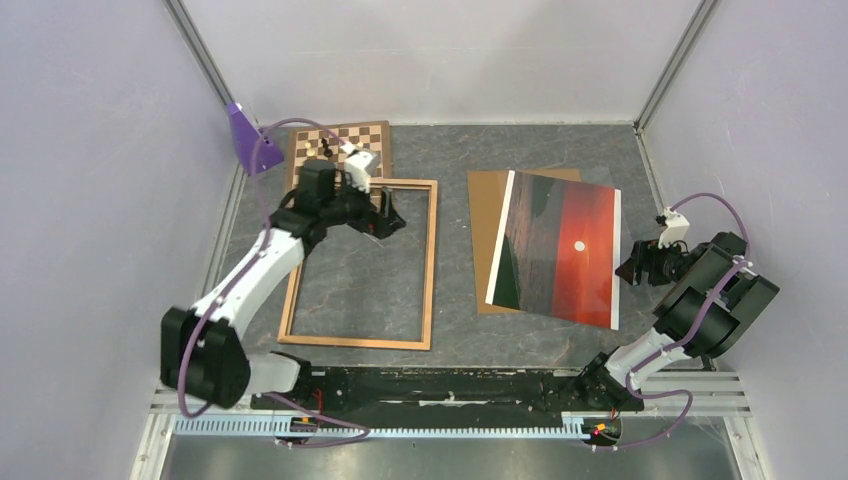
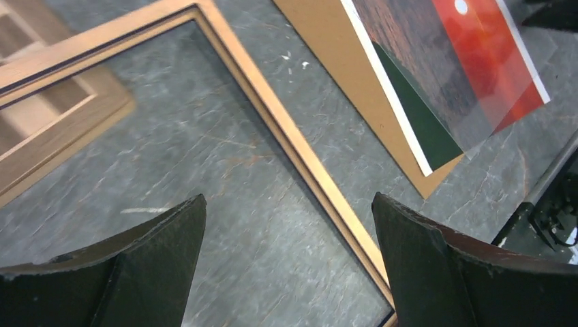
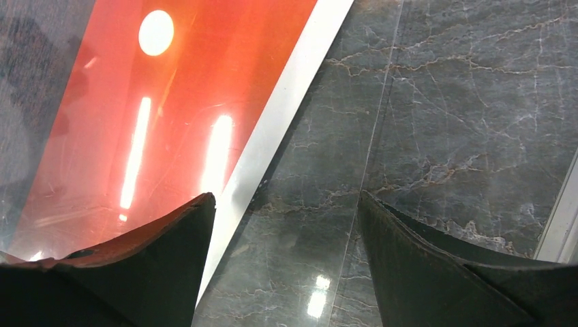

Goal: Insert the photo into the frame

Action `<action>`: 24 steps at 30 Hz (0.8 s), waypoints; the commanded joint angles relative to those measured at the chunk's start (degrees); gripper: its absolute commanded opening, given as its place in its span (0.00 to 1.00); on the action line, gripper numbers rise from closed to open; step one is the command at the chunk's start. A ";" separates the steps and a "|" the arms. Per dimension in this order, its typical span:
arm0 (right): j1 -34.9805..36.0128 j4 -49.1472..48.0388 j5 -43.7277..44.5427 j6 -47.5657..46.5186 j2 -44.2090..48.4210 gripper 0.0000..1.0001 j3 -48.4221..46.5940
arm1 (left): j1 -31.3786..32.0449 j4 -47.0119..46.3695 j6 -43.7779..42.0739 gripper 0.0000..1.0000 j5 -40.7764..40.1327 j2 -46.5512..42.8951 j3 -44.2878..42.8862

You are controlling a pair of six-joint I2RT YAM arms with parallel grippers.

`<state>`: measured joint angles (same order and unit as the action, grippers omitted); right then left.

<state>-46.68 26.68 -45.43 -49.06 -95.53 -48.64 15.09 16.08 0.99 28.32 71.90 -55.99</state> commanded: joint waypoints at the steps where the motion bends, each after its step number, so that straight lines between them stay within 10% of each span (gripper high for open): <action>1: 0.44 7.15 4.66 2.87 -2.89 0.80 2.66 | 8.05 -3.82 8.62 0.98 -3.48 8.94 -6.22; 24: 0.43 4.00 5.97 6.59 1.11 0.79 4.87 | 33.45 -2.80 39.38 0.97 -3.07 49.58 -33.21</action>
<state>-46.61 24.73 -44.93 -44.58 -93.06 -46.00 46.87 13.41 34.39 25.65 119.70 -85.71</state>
